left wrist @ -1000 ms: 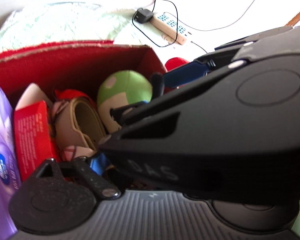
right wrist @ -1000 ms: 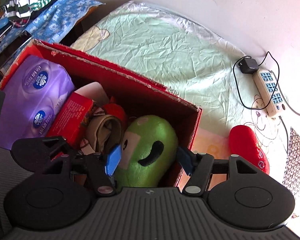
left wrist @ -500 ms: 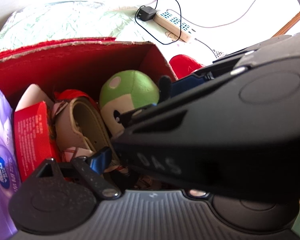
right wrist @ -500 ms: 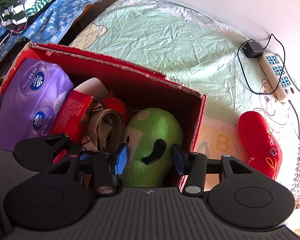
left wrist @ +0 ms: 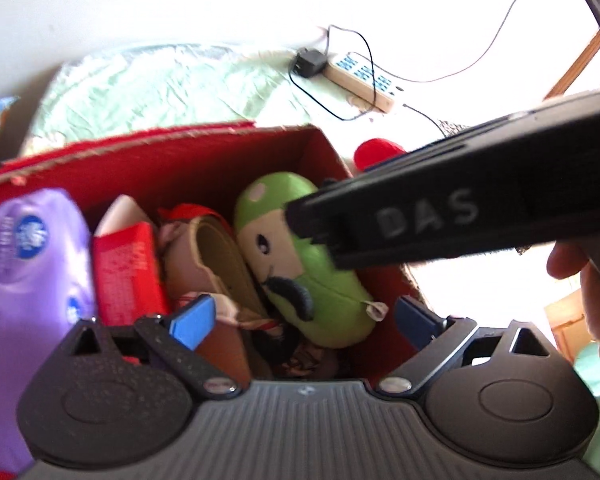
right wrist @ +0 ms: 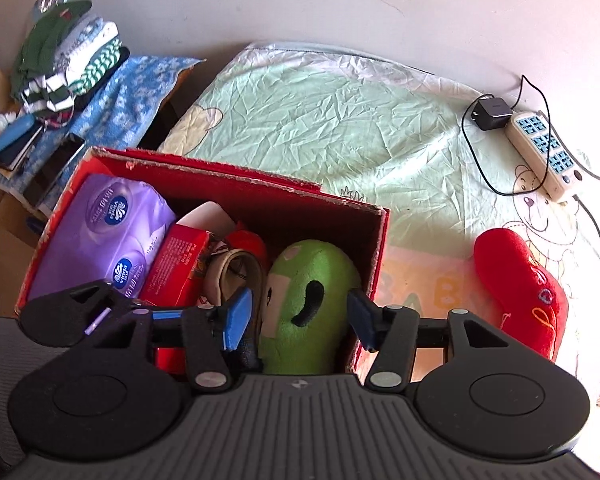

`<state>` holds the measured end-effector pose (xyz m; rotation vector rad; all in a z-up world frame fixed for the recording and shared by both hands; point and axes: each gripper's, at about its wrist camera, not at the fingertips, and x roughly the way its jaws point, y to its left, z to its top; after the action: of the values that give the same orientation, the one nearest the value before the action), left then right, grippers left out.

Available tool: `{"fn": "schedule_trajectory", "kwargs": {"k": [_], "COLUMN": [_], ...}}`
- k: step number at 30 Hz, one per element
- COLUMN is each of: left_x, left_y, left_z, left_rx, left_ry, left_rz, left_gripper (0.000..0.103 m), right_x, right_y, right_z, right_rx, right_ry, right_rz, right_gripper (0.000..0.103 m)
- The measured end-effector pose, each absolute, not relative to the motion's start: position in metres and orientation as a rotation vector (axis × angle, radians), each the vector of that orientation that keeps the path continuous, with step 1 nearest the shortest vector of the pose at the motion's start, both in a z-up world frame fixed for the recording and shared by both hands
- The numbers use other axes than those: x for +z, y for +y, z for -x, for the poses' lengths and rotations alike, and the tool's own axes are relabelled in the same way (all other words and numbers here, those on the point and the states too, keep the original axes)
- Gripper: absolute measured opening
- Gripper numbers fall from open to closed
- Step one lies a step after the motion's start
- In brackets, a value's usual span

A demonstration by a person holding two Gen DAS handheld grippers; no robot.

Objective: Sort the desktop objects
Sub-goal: 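Move the right tool to the red heart plush on the sheet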

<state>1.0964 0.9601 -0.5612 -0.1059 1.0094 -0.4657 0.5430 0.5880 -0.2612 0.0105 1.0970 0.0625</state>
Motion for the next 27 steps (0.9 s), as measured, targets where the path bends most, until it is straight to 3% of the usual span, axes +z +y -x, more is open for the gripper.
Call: {"fn": "schedule_trajectory", "kwargs": {"k": [11,16,21,27], "left_x": [-0.578,-0.533,-0.517,-0.538], "left_y": [0.969,0.979,0.931,0.834], "left_z": [-1.124,-1.067,-1.035,-1.041], "left_rx": [-0.296,-0.306,-0.376,-0.447], "left_ry": [0.847,0.699,0.657,0.702], "left_rz": [0.011,-0.060,-0.101,-0.087], "left_gripper": [0.097,0.097,0.097,0.097], "right_x": [-0.248,-0.245,-0.252,-0.273], "right_y": [0.543,0.485,0.405,0.334], "right_z": [-0.509,-0.485,-0.461,-0.443], "right_rx": [0.070,0.003,-0.116,-0.182], "right_ry": [1.002,0.951,0.942,0.974], "right_rz": [-0.155,-0.271,-0.402,-0.472], "right_gripper": [0.057,0.061,0.062,0.072]}}
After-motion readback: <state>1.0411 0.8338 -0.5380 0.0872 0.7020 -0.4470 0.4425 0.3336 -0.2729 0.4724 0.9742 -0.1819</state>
